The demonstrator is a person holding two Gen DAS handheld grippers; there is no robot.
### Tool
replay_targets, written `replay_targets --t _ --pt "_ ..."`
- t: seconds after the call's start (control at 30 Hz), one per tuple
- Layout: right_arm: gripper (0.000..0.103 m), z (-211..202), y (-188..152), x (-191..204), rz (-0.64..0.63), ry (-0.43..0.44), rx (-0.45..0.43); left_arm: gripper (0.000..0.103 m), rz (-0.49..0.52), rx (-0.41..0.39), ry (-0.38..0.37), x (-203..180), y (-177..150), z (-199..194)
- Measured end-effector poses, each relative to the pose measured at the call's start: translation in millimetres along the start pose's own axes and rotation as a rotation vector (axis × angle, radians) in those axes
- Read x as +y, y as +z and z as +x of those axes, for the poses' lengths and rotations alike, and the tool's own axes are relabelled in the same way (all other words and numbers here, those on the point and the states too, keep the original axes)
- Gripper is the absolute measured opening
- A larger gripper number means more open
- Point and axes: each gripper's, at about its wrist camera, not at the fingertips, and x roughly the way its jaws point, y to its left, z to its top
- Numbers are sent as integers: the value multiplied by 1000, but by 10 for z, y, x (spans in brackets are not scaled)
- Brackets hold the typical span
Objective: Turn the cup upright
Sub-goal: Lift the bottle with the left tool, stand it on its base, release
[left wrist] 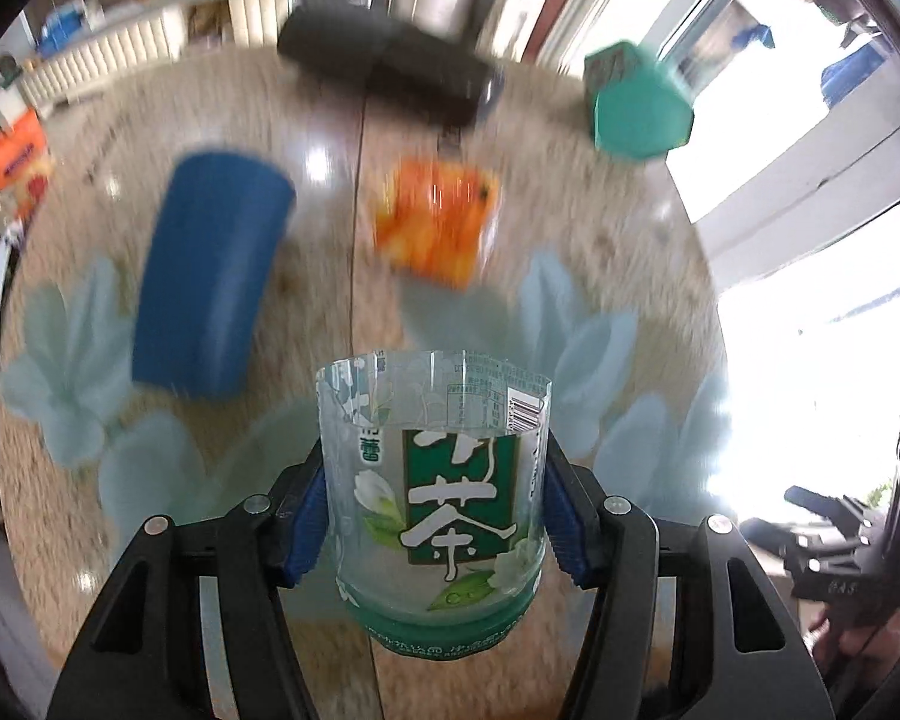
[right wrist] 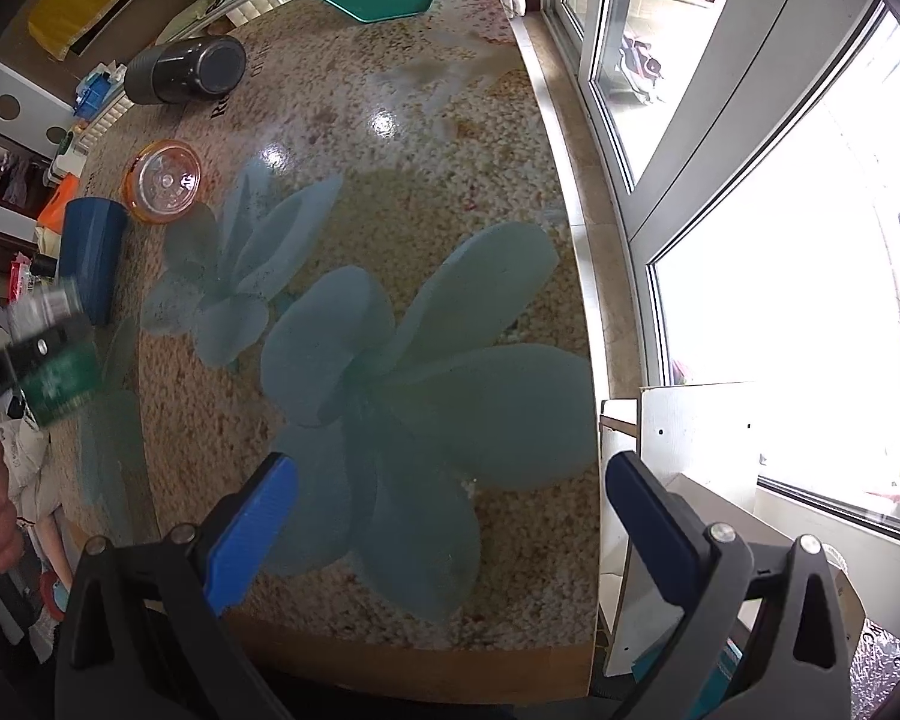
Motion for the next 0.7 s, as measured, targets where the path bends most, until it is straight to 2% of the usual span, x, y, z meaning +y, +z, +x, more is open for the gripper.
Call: replay_targets --t 0.17,0.2,0.3,0.47,0.7 --pt "103 -29 -73 -38 -7 -41 -12 65 51 -220 17 -26 13 -37" --pt "103 -27 -93 -51 -7 -50 -14 65 50 -244 9 -22 -17 -26" --pt "103 -56 -182 -105 -9 -67 -27 65 32 -287 -16 20 -169 138" --pt "103 -89 -338 -224 21 -69 -60 65 93 -363 49 -67 -360 388" --pt "103 -151 -459 -273 29 -64 -89 66 134 -427 99 -119 -603 491"
